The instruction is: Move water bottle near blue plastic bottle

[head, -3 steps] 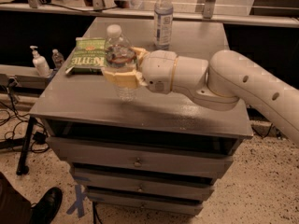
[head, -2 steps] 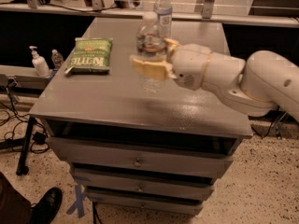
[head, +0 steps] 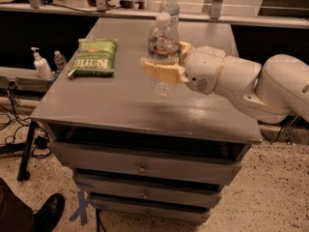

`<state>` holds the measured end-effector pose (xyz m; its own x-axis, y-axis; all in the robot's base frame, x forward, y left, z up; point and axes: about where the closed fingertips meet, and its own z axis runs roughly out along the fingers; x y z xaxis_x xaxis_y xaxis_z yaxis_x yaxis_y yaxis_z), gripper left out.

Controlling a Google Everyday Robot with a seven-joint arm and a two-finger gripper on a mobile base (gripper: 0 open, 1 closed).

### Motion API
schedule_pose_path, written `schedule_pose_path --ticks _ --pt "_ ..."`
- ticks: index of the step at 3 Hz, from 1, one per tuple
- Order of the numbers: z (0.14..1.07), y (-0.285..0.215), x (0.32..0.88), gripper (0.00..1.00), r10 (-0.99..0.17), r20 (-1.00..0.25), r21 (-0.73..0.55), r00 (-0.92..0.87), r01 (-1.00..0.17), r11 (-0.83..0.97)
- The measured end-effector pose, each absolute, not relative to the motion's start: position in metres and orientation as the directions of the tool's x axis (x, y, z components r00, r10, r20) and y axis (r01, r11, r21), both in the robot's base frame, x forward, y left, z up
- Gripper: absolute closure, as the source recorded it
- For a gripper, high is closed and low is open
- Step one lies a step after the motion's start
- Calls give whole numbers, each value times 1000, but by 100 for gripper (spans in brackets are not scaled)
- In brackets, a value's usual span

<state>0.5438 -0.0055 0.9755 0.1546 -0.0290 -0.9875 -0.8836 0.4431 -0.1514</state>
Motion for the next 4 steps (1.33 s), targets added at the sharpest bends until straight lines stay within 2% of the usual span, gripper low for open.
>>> schedule_pose_path --ticks 1,3,4 --pt "974 -31 567 100 -39 -984 -170 174 -852 496" --pt "983 -113 637 100 -53 -979 -186 196 -764 618" --pt "984 -132 671 100 -48 -983 -169 179 -756 632"
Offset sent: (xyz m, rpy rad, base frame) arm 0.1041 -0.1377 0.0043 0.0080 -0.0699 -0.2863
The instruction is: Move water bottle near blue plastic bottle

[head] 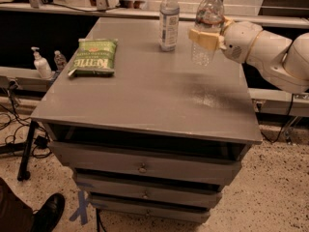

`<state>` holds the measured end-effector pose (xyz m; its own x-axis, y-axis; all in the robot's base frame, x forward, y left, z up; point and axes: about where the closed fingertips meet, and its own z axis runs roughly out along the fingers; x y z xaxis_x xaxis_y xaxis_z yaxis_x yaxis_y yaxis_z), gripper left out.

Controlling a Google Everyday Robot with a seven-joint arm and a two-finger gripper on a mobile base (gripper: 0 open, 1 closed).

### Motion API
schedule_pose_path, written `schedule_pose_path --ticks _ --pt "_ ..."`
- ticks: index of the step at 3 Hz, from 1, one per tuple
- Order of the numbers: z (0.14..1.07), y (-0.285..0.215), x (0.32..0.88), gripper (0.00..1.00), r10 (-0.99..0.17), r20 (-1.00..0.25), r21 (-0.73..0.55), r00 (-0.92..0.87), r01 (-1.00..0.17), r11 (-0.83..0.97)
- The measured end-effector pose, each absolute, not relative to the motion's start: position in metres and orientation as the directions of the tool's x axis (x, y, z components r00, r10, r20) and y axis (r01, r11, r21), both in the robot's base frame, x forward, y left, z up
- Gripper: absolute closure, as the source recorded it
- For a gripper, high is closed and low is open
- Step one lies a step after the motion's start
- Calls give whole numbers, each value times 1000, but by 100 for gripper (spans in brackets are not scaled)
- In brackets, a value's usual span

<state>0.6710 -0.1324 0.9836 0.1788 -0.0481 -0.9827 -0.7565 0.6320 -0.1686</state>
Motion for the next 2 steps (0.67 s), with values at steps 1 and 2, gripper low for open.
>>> schedule_pose_path --ticks 1,2 --pt "980 -140 706 100 -24 -988 -133 152 -763 633" --pt "974 -141 737 100 -1 -991 -102 130 -769 631"
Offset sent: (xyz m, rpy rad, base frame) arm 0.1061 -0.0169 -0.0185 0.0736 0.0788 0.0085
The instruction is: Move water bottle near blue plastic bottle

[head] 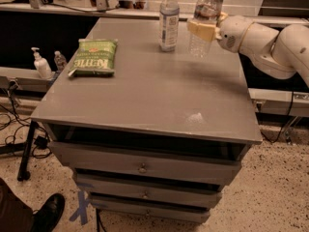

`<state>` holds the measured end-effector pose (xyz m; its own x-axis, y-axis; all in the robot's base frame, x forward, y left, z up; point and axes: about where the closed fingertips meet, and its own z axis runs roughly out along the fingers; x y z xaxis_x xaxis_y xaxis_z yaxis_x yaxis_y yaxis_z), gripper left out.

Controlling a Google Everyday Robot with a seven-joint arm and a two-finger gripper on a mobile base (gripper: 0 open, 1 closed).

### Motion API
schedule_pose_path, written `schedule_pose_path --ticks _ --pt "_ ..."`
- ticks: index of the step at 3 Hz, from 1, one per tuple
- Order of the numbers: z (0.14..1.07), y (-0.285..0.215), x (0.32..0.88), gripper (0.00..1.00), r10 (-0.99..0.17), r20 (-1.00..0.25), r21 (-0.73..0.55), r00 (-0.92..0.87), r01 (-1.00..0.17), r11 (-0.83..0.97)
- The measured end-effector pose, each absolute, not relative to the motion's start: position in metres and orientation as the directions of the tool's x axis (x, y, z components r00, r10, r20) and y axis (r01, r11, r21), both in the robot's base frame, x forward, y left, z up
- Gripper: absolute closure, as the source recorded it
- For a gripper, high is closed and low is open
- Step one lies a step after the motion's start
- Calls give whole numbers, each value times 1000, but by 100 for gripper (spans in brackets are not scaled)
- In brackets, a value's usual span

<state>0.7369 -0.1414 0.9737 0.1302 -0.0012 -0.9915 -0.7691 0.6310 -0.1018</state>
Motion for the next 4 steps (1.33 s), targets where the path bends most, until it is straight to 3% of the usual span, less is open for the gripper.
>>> schedule_pose_path --ticks 4 --pt "946 -132 809 100 -10 -997 -67 77 -787 613"
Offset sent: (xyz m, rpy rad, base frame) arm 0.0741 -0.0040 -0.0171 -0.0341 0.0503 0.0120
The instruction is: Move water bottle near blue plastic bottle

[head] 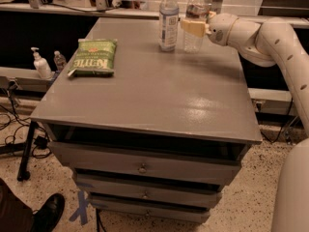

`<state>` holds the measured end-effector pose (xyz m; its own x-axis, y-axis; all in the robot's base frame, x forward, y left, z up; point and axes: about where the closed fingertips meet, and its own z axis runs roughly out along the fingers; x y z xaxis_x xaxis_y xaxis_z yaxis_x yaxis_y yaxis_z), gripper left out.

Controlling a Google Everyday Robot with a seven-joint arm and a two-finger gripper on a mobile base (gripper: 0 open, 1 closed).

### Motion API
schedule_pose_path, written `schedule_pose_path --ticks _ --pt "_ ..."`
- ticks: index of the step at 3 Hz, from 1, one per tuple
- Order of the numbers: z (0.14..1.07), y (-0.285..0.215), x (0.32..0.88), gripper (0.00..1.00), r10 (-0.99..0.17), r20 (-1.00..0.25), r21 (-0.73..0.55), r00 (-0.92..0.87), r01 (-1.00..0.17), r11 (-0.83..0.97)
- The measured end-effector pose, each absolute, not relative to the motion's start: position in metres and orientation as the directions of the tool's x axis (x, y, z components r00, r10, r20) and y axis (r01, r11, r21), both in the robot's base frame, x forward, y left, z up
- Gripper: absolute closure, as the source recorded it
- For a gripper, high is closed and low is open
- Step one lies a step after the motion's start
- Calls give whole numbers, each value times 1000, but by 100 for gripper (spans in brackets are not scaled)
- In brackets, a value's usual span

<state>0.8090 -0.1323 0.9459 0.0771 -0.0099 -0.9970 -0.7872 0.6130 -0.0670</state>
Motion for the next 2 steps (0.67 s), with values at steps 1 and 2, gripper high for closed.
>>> schedule_pose_path --ticks 1,2 --pt "936 -131 815 83 -5 -998 -48 58 -780 624" --pt "929 -129 818 59 1 -999 -34 44 -774 632"
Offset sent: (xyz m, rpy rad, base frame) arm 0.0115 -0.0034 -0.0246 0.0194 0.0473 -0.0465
